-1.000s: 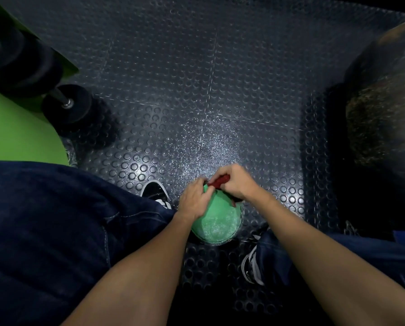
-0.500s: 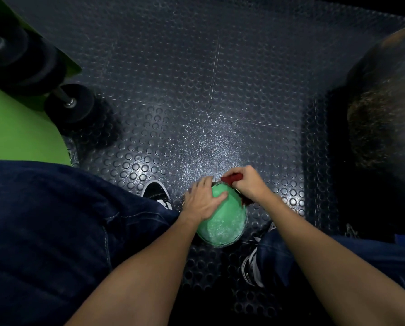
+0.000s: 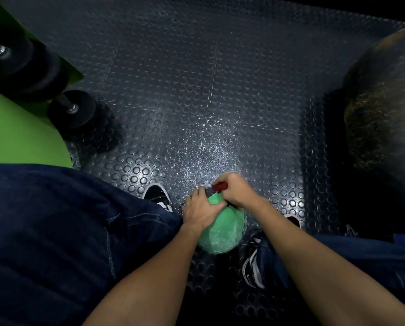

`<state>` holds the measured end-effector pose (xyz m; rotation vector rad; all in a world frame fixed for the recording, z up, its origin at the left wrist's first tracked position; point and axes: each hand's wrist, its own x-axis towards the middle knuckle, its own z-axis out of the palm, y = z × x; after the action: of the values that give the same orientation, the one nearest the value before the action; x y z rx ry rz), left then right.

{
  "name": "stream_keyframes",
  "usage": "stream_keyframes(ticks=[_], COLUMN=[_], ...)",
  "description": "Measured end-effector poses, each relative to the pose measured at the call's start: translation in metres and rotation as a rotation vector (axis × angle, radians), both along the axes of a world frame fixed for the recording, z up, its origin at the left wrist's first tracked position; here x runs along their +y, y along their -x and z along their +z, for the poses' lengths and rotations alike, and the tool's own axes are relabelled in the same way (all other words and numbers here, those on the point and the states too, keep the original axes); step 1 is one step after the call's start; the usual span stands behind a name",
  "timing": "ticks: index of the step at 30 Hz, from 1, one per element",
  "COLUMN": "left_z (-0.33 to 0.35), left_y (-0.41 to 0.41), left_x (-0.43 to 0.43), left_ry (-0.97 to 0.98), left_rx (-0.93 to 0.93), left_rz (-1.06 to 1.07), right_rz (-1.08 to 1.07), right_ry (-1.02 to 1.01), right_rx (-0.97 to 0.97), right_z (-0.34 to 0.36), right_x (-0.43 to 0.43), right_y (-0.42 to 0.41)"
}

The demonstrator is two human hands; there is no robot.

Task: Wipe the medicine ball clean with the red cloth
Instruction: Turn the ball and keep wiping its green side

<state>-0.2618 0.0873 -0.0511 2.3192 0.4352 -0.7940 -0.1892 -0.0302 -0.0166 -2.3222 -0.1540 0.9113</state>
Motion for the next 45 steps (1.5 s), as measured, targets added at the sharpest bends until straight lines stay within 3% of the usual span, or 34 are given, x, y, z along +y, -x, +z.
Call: stream_keyframes(ticks=[5, 11, 15, 17, 23, 25, 27, 30, 33, 36, 40, 43, 45], left_z=[-0.004, -0.002, -0.005, -0.007, -0.002, -0.003, -0.007, -0.011, -0.011, -0.008, -0.007, -0.015, -0.018], left_y=[0.001, -0.005, -0.006, -0.007, -0.036, -0.037, -0.028, -0.016, -0.013, -0.013, -0.013, -0.014, -0.017], left_x=[0.003, -0.001, 0.002, 0.002, 0.009, 0.012, 0.008, -0.005, -0.011, -0.013, -0.014, -0.008, -0.006], left_ry=[0.022, 0.007, 0.045, 0.035, 0.095, 0.038, 0.027, -0.062, -0.122, -0.126, -0.126, -0.089, -0.068], left_rx=[-0.05, -0.019, -0.04, -0.043, 0.017, -0.03, -0.06, 0.057, 0.031, 0.002, -0.022, -0.04, -0.031], left_rz=[-0.016, -0.061, -0.027, -0.063, -0.234, -0.188, 0.021, 0.16, 0.119, 0.071, 0.047, 0.093, 0.112], right_rz=[0.067, -0.011, 0.029, -0.017, -0.242, -0.252, -0.252, -0.078, 0.137, 0.018, -0.092, -0.299, -0.254], right_ry=[-0.196, -0.008, -0.201, -0.253, -0.353, -0.264, -0.172, -0.159, -0.147, -0.113, 0.057, -0.169, -0.325], right_rx=[0.169, 0.082, 0.159, 0.246, 0.177, 0.085, -0.041, -0.145, -0.124, -0.11, 0.072, 0.127, 0.091], right_z=[0.011, -0.001, 0.016, 0.023, 0.028, 0.022, 0.019, 0.014, 0.001, -0.017, -0.025, -0.012, -0.001], right_x=[-0.013, -0.011, -0.007, -0.013, -0.031, -0.032, -0.03, -0.022, -0.02, -0.021, -0.012, -0.014, -0.023], right_y=[-0.011, -0.009, -0.005, -0.013, -0.031, -0.031, -0.027, -0.009, 0.01, 0.002, -0.02, -0.025, -0.022])
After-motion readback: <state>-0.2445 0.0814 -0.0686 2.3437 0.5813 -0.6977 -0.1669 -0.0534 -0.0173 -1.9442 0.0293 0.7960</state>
